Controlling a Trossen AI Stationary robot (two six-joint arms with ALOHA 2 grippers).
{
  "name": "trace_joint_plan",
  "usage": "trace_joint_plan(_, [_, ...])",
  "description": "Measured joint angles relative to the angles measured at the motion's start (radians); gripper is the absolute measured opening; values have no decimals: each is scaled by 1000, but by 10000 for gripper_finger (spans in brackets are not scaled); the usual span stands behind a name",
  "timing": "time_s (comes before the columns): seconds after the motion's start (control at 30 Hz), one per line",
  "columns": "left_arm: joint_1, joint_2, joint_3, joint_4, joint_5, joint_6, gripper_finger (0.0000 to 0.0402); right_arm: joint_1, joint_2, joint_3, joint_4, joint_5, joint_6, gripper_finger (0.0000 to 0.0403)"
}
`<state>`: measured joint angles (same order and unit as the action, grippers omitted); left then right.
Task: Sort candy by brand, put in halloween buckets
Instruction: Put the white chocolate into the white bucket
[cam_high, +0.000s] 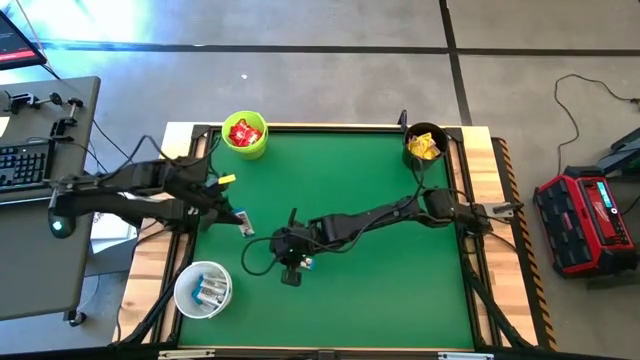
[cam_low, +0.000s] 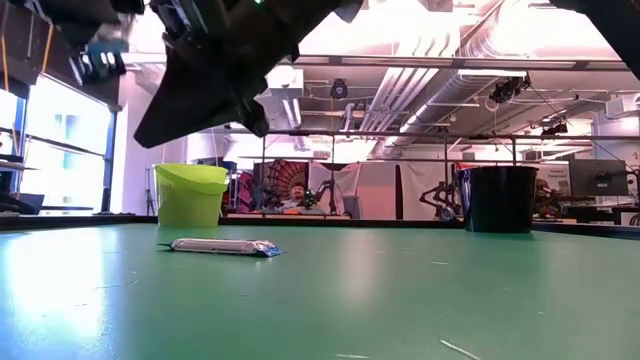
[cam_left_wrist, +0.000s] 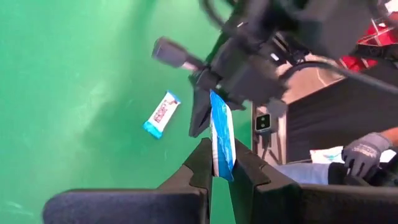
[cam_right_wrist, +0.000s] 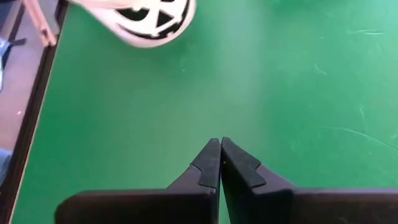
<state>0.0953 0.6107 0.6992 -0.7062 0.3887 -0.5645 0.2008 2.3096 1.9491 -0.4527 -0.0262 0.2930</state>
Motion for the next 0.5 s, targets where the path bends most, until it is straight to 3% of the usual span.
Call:
trace_joint_plan(0.27, [-151, 26, 156, -157, -85, -12, 14, -14, -31, 0, -56, -62, -85, 0])
trace_joint_plan(0.5, [-320, 58, 231, -241, -94, -98, 14, -44, -46, 0, -168, -119, -192, 0])
